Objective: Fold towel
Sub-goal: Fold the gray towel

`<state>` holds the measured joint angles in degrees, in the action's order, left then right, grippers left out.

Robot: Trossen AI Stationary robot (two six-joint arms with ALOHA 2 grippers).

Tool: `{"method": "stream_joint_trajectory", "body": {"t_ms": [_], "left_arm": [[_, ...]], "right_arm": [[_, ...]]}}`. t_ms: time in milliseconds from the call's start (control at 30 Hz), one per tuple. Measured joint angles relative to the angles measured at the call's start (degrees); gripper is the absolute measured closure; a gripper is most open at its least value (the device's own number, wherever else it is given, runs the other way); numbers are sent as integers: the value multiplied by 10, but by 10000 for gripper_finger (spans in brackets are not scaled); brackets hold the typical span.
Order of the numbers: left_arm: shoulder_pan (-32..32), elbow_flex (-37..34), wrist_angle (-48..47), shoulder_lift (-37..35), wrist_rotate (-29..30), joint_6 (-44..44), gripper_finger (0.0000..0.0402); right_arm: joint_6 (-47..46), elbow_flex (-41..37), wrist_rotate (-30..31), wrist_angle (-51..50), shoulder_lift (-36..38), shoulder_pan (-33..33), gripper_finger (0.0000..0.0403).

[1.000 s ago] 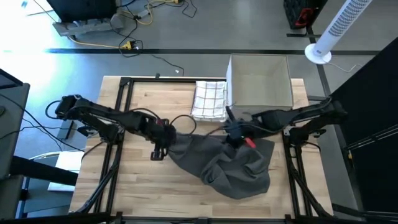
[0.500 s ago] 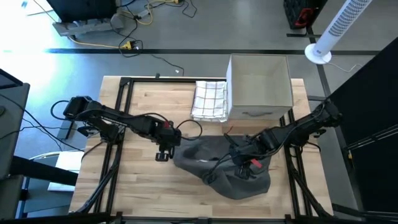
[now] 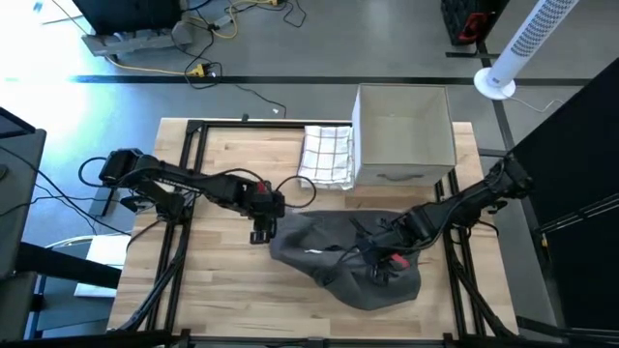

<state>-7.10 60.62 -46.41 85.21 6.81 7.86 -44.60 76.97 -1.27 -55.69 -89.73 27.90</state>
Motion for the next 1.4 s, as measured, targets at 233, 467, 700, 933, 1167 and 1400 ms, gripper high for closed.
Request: {"method": "stream_joint_trajectory", "body": {"t_ms": [233,467,700,933,1167,1400], "left_arm": [[8,0,12,0,-12,-25,264],[19,0,148,0,-93,-40,264],[39,0,314,32,-172,-90,263],[83,0,380,128,-352,-86,263],[83,10,483,204,-393,-120,263],[100,55,475,252,-389,-124,263]], "right_arm": [[-38,0,-54,-2,0,106,403],[38,0,-22,-32,-54,172,403],[35,0,-22,-38,-124,165,403],[61,0,-11,-12,-135,152,403],[61,0,-2,-11,-133,144,403],[65,0,10,-13,-133,145,403]]}}
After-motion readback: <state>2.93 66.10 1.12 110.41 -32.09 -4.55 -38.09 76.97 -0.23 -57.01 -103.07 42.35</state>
